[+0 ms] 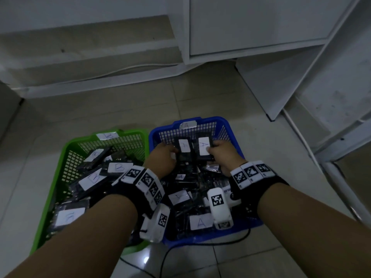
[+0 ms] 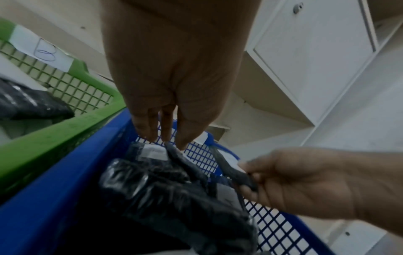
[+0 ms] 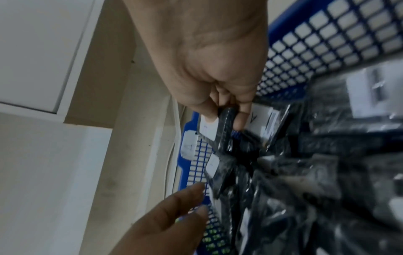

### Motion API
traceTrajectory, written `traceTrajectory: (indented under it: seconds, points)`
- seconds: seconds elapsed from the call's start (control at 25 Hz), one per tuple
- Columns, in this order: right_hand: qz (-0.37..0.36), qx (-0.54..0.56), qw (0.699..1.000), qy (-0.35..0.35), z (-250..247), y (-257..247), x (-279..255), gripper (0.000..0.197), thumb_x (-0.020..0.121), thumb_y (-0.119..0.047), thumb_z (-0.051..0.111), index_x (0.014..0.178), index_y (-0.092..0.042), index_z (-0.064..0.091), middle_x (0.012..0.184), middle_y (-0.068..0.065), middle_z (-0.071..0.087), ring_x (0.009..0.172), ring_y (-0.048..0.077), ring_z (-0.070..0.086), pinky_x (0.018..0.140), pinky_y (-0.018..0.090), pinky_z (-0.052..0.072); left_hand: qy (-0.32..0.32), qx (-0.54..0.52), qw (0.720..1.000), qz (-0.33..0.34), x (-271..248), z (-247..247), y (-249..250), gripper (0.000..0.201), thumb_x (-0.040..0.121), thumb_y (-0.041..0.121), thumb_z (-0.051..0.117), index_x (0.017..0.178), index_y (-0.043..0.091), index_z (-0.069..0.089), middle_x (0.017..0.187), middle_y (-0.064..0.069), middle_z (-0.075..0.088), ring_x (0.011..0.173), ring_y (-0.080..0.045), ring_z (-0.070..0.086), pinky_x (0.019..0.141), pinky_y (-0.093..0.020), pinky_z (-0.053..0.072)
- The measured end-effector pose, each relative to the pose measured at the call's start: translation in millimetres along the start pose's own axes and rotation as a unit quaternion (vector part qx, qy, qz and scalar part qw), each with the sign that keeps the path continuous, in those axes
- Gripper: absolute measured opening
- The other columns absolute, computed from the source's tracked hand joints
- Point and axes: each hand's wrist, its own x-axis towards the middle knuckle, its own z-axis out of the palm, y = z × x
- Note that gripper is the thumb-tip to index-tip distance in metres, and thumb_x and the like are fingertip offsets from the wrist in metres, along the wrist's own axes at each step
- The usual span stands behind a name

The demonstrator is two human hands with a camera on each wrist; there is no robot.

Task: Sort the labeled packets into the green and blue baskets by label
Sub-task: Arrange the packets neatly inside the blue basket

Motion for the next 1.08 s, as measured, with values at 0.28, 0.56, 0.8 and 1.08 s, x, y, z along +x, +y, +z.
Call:
traceTrajectory:
  seconds: [0.28,0.56,0.8,1.08]
  points:
    - [0.022,-0.1,0.99,-0.092,39.6,-19.0,14.7,0.031,0.086,-0.023,0.064,0.106,0.001,0.065,0.103,0.016,0.069,0.091,0.03,0.066,0.077,0.04,0.058,0.002,0.214,0.976,0.037,-10.2,-3.3,-26.5,0.05,0.079,0.047,0.064,0.126,0.034,0.054,0.143,0.01,0.037,0.142,-0.018,0.016,0.111,-0.064,0.002]
    - [0.109,-0.003,0.99,-0.083,42.7,-41.6,19.6,0.018,0.087,0.002,0.057,0.104,0.004,0.06,0.096,0.016,0.062,0.07,0.021,0.059,0.053,0.026,0.047,-0.024,0.198,0.978,0.069,-6.8,-13.1,-49.1,0.034,0.087,0.045,0.056,0.119,0.037,0.062,0.151,0.007,0.027,0.143,-0.024,0.009,0.116,-0.056,0.007]
    - [0.065,-0.029,0.995,-0.064,73.9,-41.6,19.7,0.025,0.084,-0.006,0.063,0.106,0.006,0.062,0.105,0.021,0.067,0.088,0.03,0.065,0.072,0.04,0.057,-0.041,0.179,0.978,0.102,-4.3,-11.6,-57.2,0.034,0.09,0.042,0.054,0.121,0.035,0.062,0.154,0.0,0.022,0.143,-0.03,0.009,0.117,-0.046,0.018]
    - [0.054,-0.182,0.977,-0.094,78.8,-40.5,14.3,0.036,0.092,-0.016,0.051,0.12,0.006,0.056,0.122,0.021,0.06,0.113,0.037,0.057,0.098,0.041,0.048,-0.018,0.096,0.993,0.073,-2.3,-25.2,-66.9,0.079,0.082,0.042,0.067,0.146,0.015,0.029,0.156,-0.004,0.013,0.141,-0.024,0.025,0.115,-0.033,0.027]
